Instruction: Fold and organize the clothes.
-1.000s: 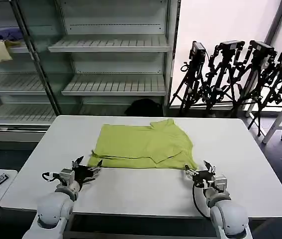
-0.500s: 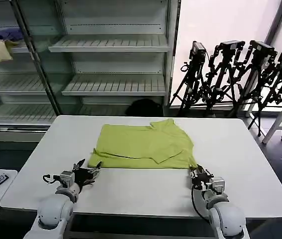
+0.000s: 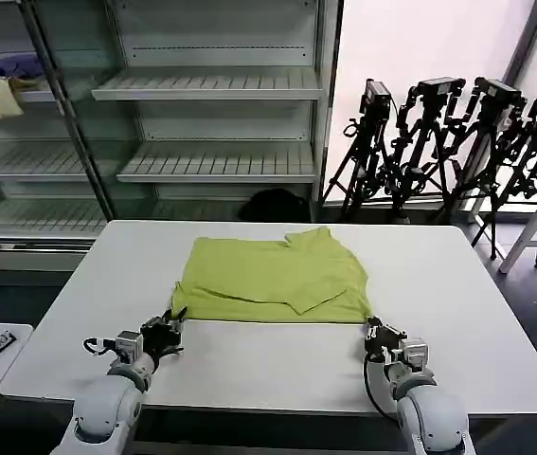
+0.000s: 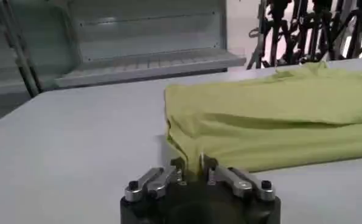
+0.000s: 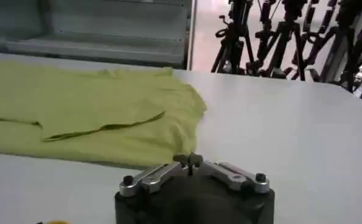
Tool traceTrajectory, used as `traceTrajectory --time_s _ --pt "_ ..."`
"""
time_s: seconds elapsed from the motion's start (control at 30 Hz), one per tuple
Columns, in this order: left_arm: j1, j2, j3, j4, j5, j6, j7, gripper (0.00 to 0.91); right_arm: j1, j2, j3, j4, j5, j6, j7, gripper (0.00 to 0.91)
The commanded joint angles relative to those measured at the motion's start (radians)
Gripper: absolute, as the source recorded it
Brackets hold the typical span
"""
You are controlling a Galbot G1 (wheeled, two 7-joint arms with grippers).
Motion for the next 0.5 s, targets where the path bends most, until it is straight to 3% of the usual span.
traceTrajectory --time_s 0.03,0.27,0.5 --pt "0.104 0.031 -0.032 -0.115 -0.01 0.016 0.016 0.0 -0.11 -0.006 0.006 0.118 0.052 -0.001 0.008 0.0" --pt "0.267 0.051 -0.086 -0.304 -0.025 0.022 0.034 0.0 -0.294 -0.003 -0.002 0.255 0.058 0.0 0.023 0.0" --pt "0.414 0.049 -0.162 -0.376 -0.028 -0.032 0.033 0.0 -0.419 0.001 -0.012 0.341 0.052 0.001 0.031 0.0"
